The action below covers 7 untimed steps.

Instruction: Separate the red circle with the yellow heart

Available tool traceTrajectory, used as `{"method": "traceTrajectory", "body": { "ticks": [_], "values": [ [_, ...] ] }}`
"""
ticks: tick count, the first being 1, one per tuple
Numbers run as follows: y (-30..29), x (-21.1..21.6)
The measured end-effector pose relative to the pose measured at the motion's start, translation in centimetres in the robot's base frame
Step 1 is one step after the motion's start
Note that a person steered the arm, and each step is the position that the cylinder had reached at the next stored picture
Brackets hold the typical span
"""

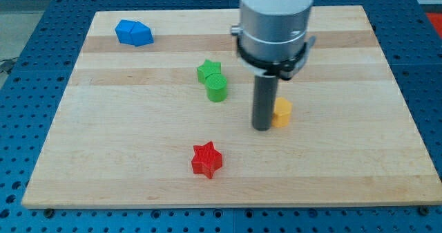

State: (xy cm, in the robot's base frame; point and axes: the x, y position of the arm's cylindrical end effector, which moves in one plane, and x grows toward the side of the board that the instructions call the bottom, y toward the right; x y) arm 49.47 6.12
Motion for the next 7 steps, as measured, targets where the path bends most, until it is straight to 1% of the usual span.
{"method": "traceTrajectory", "body": {
  "ticks": [2,3,4,5,6,7],
  "values": [
    [8.8,-5.6],
    [11.8,-8.3],
    [12.0,-8.6],
    [10.9,-8.8],
    [9.8,-12.8],
    [9.1,-14.3]
  ]
}}
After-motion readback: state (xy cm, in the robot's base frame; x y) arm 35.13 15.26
